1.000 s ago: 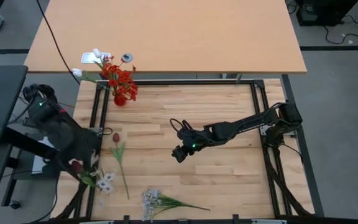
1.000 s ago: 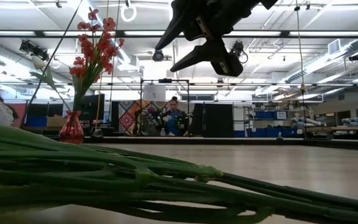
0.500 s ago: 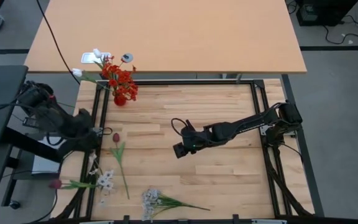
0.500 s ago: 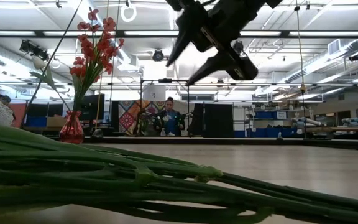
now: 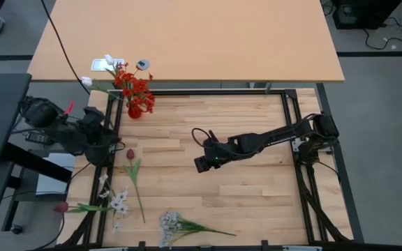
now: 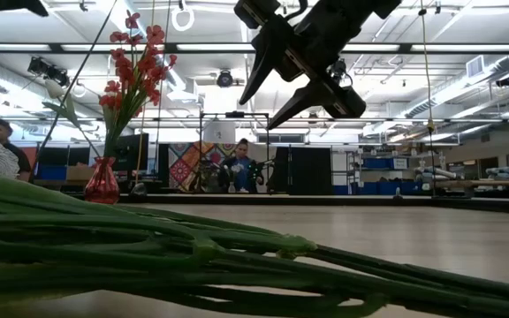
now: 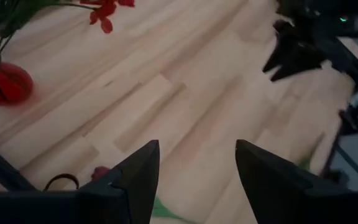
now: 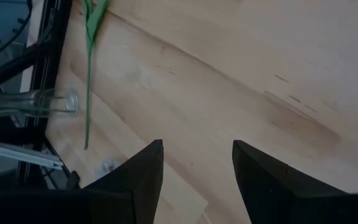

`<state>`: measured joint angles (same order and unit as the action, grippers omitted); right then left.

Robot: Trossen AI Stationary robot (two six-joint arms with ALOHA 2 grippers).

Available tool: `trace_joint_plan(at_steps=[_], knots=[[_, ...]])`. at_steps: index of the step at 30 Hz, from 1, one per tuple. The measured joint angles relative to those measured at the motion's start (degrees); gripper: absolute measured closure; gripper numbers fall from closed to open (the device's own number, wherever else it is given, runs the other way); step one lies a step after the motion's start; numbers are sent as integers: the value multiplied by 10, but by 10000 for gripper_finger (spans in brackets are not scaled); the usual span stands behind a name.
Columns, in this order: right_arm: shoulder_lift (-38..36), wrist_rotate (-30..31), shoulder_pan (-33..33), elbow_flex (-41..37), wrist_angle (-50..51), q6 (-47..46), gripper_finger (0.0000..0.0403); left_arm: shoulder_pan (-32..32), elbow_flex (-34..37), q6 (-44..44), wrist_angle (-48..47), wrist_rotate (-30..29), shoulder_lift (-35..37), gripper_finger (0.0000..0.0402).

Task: Sort flowers into vase by color
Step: Put the red tulip into the transparent vase

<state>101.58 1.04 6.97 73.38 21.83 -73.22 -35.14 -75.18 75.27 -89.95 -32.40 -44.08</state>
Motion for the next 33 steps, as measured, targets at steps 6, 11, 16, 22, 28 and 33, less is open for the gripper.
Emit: trace_joint_plan(at_steps=[6, 11, 16, 22, 28, 33], knots=[[0, -38, -25, 0, -1, 45, 203, 58, 42, 8, 6, 5, -37, 186], [0, -61, -44, 0, -3, 74, 203, 93, 108, 39, 49, 53, -53, 186], [0, 16, -51, 0, -6, 64, 203, 107, 194, 62, 137, 108, -45, 186], [0, 65, -58, 0, -61, 90, 203, 116, 281, 162, 159, 126, -43, 186], [0, 64, -57, 0, -112, 124, 203, 122, 320, 243, 162, 127, -43, 186], [0, 36, -65, 0, -113, 153, 203, 121, 341, 273, 172, 135, -50, 186]])
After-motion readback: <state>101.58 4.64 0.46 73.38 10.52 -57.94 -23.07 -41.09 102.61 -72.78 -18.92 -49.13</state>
